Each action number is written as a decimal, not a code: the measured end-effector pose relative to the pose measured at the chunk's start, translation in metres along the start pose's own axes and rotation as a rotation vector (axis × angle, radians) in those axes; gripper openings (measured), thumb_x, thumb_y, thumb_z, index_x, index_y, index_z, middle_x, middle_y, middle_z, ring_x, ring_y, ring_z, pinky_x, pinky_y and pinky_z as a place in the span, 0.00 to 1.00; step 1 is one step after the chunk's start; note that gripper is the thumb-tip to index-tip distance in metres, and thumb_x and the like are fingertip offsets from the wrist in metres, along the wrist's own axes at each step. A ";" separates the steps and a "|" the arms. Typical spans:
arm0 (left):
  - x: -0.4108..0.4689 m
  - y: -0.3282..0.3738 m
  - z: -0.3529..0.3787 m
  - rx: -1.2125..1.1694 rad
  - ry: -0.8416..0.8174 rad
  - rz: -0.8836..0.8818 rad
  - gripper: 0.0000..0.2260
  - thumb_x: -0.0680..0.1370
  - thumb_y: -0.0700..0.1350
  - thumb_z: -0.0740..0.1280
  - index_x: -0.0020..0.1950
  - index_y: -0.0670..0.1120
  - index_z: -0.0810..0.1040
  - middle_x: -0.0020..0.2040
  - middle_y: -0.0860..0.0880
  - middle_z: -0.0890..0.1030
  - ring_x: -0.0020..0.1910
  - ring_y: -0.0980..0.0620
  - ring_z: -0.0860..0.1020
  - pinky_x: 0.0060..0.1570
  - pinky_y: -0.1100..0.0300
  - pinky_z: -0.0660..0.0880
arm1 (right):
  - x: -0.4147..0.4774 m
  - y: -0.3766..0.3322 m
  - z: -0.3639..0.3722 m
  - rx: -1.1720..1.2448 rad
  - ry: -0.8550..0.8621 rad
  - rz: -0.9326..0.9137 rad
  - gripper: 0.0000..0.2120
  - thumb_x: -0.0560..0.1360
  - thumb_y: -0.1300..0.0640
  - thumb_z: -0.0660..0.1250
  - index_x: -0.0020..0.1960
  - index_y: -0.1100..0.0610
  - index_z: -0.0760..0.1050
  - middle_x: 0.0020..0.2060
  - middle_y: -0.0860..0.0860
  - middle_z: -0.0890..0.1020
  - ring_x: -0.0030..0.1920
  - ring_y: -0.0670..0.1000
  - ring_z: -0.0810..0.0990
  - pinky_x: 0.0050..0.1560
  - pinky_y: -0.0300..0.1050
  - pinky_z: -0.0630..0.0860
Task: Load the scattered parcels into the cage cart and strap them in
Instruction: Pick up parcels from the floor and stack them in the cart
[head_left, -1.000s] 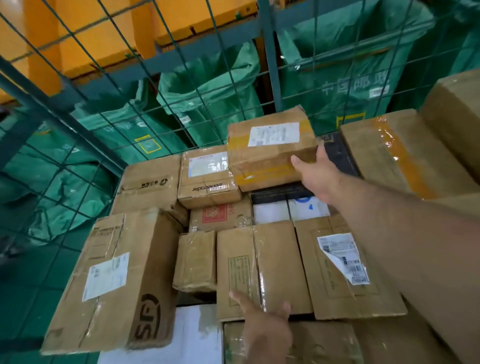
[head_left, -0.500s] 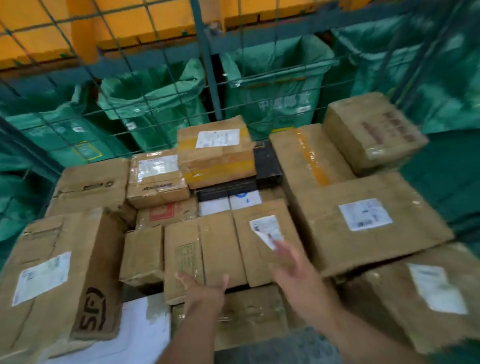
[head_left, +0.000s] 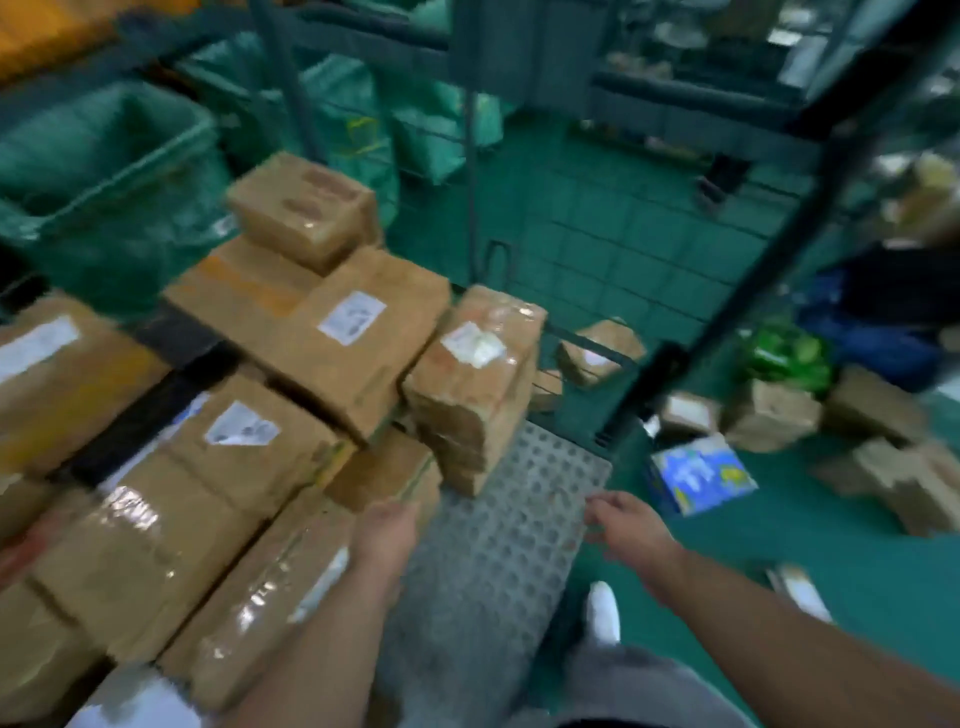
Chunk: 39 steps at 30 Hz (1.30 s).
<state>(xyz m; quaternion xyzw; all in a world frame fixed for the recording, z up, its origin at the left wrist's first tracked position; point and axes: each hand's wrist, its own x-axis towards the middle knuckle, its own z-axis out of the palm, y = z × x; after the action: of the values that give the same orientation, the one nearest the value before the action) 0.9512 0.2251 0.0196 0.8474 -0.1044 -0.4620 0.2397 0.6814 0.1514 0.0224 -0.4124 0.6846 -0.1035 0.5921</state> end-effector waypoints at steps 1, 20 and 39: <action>-0.014 0.009 0.024 0.074 -0.090 0.070 0.14 0.74 0.57 0.71 0.42 0.46 0.80 0.42 0.46 0.80 0.41 0.47 0.78 0.46 0.48 0.80 | -0.007 0.006 -0.016 0.043 0.030 0.004 0.07 0.83 0.61 0.62 0.48 0.57 0.77 0.39 0.53 0.79 0.35 0.49 0.75 0.27 0.33 0.70; -0.215 0.078 0.437 0.766 -0.604 0.317 0.09 0.83 0.51 0.66 0.52 0.46 0.77 0.47 0.47 0.79 0.40 0.50 0.75 0.39 0.59 0.67 | -0.027 0.261 -0.388 0.481 0.390 0.300 0.07 0.79 0.58 0.60 0.48 0.56 0.77 0.42 0.53 0.80 0.39 0.52 0.76 0.35 0.40 0.67; -0.270 0.191 0.691 1.053 -0.694 0.365 0.10 0.82 0.52 0.66 0.56 0.46 0.79 0.50 0.48 0.82 0.43 0.49 0.79 0.43 0.58 0.72 | 0.019 0.328 -0.570 0.734 0.441 0.476 0.08 0.80 0.56 0.60 0.52 0.54 0.78 0.44 0.52 0.80 0.39 0.51 0.74 0.37 0.41 0.69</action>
<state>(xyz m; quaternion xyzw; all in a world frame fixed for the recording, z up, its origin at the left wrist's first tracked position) 0.2354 -0.0461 -0.0026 0.6218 -0.5299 -0.5477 -0.1804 0.0260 0.1499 -0.0404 0.0234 0.7873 -0.2846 0.5464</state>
